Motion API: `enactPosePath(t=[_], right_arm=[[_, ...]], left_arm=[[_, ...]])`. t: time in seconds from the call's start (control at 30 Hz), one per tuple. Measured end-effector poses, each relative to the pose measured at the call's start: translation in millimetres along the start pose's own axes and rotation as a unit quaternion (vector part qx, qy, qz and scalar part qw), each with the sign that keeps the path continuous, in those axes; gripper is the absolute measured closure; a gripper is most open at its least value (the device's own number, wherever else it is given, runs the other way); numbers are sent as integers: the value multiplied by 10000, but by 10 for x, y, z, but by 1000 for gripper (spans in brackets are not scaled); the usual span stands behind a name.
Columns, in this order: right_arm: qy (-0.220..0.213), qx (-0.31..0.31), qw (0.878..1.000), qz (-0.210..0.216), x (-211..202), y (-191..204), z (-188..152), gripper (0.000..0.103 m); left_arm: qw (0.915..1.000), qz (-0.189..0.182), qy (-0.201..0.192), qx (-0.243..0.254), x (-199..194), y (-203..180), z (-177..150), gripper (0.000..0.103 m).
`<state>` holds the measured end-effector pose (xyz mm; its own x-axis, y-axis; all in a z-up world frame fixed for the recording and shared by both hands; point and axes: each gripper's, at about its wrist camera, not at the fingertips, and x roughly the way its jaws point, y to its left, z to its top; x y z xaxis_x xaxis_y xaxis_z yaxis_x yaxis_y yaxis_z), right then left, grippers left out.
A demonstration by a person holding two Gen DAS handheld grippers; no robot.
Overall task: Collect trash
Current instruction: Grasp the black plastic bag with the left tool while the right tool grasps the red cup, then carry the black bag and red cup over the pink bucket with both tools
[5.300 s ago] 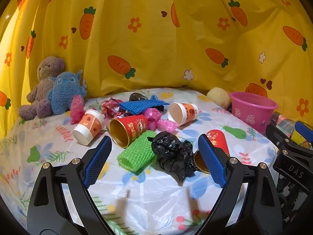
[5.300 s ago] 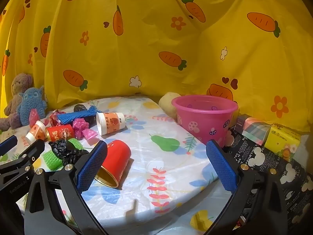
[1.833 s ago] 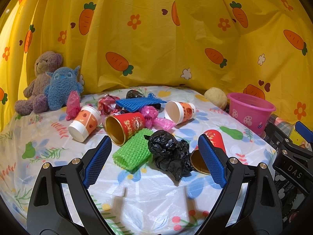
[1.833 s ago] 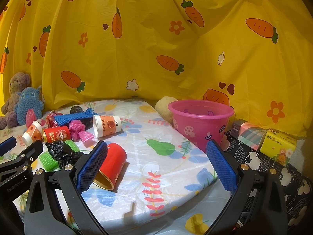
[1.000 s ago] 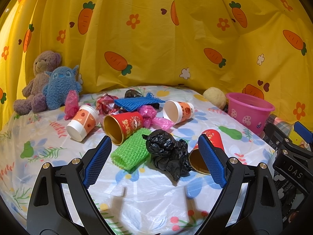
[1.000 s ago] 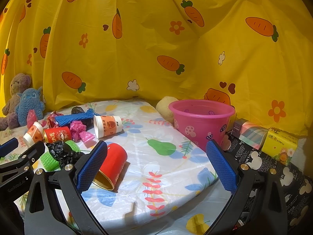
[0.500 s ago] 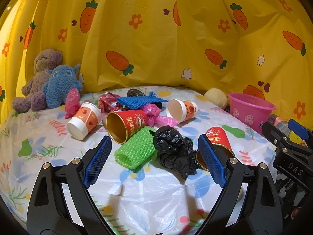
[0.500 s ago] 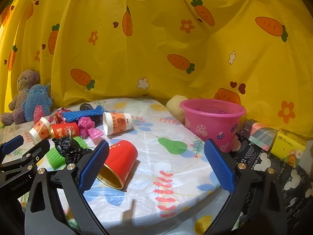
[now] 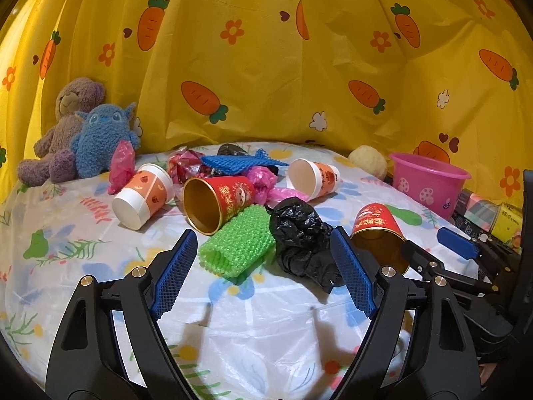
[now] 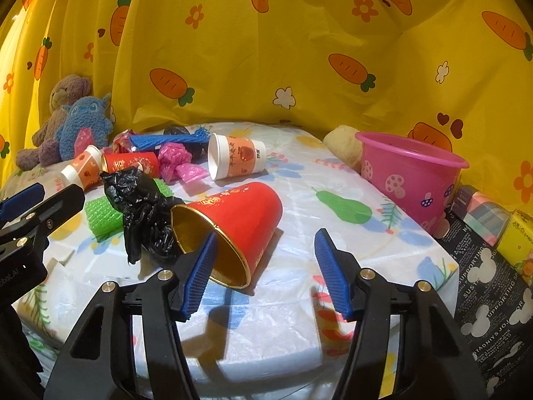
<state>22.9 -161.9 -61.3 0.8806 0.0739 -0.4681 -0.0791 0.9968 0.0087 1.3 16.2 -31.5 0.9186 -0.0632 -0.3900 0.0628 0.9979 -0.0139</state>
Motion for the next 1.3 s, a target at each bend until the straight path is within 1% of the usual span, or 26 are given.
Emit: enactPosePath(t=[0.1,0.17,0.2,0.23,0.27,0.3,0.33,0.37,0.43,0.47,0.53,0.6,0.67,0.73,0.8,0.9,1.03,1.17,1.3], right_arm=[[122,6,9999,47,92,0,-8,58],[163,22,9998,55,132,-8,-5,69],[178,31,9998,49,149,-14,-3,71],[196,43,9998,43,167,-26,0,77],[216,57,9997,33,186,-36,1,82],[235,68,9997,37,204,-49,5,84],[247,78,9997,47,216,-57,5,89],[255,83,9996,21,228,-70,2,92],[256,91,9996,-3,247,-105,2,96],[288,115,9995,-24,252,-129,2,98],[257,152,9995,-46,250,-176,7,99],[217,155,9996,-76,243,-205,14,99],[189,171,9996,-88,233,-228,20,99],[152,174,9997,-93,220,-253,26,99],[113,200,9997,-95,202,-275,36,99],[38,236,9997,-108,162,-322,64,99],[-79,324,9993,-157,92,-408,113,99],[-197,424,9986,-241,19,-525,192,99],[-393,555,9968,-410,-57,-715,337,99]], left_arm=[[9998,-131,132,-35,96,-40,10,28],[9995,-206,232,0,176,-84,11,31],[9992,-246,310,7,225,-104,12,34],[9987,-307,401,-8,277,-118,15,38],[9981,-378,480,-32,323,-127,10,40],[9975,-427,552,-55,372,-139,14,42],[9971,-449,613,-70,420,-152,21,45],[9966,-457,684,-80,470,-163,24,48],[9951,-509,841,-96,559,-177,22,57],[9943,-530,915,-107,594,-178,13,59],[9924,-618,1058,-145,666,-176,-6,69],[9902,-688,1195,-208,732,-175,-23,73],[9900,-698,1208,-211,761,-184,-25,79],[9896,-733,1216,-227,774,-188,-21,93],[9897,-746,1192,-265,768,-186,-12,96],[9904,-753,1128,-267,733,-194,33,99],[9923,-816,914,-190,629,-262,151,100],[9929,-973,685,-77,543,-395,338,100],[9920,-1172,468,47,521,-635,604,100]])
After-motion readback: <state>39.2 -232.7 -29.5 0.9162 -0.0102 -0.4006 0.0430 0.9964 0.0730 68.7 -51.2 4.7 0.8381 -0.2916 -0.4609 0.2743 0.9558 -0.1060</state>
